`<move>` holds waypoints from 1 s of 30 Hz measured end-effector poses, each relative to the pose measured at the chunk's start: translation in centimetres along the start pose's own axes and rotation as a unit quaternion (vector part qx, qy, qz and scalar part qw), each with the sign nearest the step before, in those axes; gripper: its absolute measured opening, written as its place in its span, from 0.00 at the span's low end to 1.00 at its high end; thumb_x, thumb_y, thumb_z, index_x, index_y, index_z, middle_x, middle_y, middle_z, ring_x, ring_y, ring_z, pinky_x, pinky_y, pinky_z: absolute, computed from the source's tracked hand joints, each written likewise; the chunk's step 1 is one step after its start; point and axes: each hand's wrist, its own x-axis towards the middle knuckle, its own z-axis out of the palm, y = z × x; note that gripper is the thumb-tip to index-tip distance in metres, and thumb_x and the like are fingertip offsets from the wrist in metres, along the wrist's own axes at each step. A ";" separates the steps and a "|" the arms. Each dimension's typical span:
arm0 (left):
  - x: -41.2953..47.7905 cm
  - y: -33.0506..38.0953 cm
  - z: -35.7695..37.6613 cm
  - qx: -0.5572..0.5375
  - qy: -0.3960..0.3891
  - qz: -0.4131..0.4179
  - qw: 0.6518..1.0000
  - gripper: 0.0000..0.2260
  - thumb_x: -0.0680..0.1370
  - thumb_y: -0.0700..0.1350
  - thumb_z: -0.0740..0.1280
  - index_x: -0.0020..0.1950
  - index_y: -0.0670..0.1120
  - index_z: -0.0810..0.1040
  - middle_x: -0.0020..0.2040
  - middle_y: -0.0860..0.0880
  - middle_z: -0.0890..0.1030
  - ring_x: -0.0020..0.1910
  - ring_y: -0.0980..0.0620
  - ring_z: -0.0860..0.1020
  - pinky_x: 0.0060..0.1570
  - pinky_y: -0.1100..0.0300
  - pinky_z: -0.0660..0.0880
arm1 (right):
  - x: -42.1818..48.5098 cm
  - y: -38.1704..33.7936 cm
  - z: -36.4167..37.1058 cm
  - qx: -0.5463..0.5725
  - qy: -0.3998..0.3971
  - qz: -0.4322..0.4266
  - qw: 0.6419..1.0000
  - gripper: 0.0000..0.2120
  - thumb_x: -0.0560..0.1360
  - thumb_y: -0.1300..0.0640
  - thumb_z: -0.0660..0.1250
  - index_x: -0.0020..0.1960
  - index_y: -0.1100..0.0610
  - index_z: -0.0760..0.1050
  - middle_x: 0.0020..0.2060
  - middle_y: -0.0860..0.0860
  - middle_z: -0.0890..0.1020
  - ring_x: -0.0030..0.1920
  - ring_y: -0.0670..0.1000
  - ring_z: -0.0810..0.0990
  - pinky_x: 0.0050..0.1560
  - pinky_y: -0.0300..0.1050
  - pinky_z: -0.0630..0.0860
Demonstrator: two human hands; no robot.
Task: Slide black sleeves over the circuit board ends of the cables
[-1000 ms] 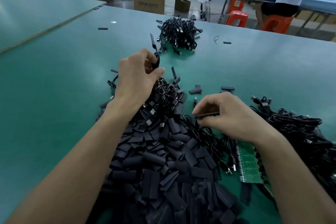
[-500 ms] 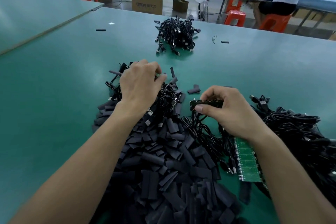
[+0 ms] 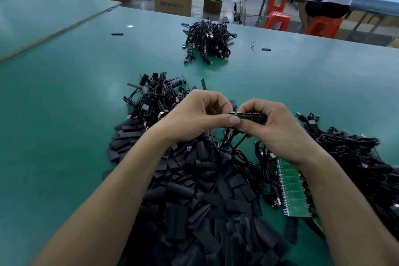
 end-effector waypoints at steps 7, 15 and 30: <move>-0.5 -1.5 0.2 -0.041 0.027 0.027 0.998 0.06 0.69 0.47 0.75 0.40 0.48 0.81 0.33 0.56 0.79 0.32 0.60 0.74 0.35 0.70 0.70 | 0.2 0.1 0.0 0.005 -0.025 -0.008 1.000 0.11 0.68 0.47 0.75 0.44 0.53 0.80 0.37 0.45 0.82 0.40 0.43 0.80 0.48 0.37 0.76; -0.3 -1.5 0.2 -0.067 0.014 0.043 0.997 0.03 0.70 0.47 0.76 0.38 0.51 0.82 0.33 0.53 0.78 0.32 0.57 0.72 0.36 0.68 0.70 | 0.6 -0.1 -0.7 0.041 -0.058 -0.012 0.997 0.10 0.65 0.50 0.77 0.42 0.53 0.82 0.35 0.48 0.83 0.38 0.44 0.79 0.43 0.35 0.76; -0.3 -0.6 -0.1 -0.227 0.136 0.058 0.963 0.05 0.77 0.52 0.68 0.44 0.51 0.79 0.43 0.49 0.85 0.45 0.50 0.83 0.50 0.52 0.80 | 0.3 0.1 -2.4 -0.073 0.041 -0.007 0.996 0.05 0.69 0.55 0.77 0.40 0.51 0.82 0.33 0.44 0.82 0.34 0.42 0.78 0.40 0.34 0.73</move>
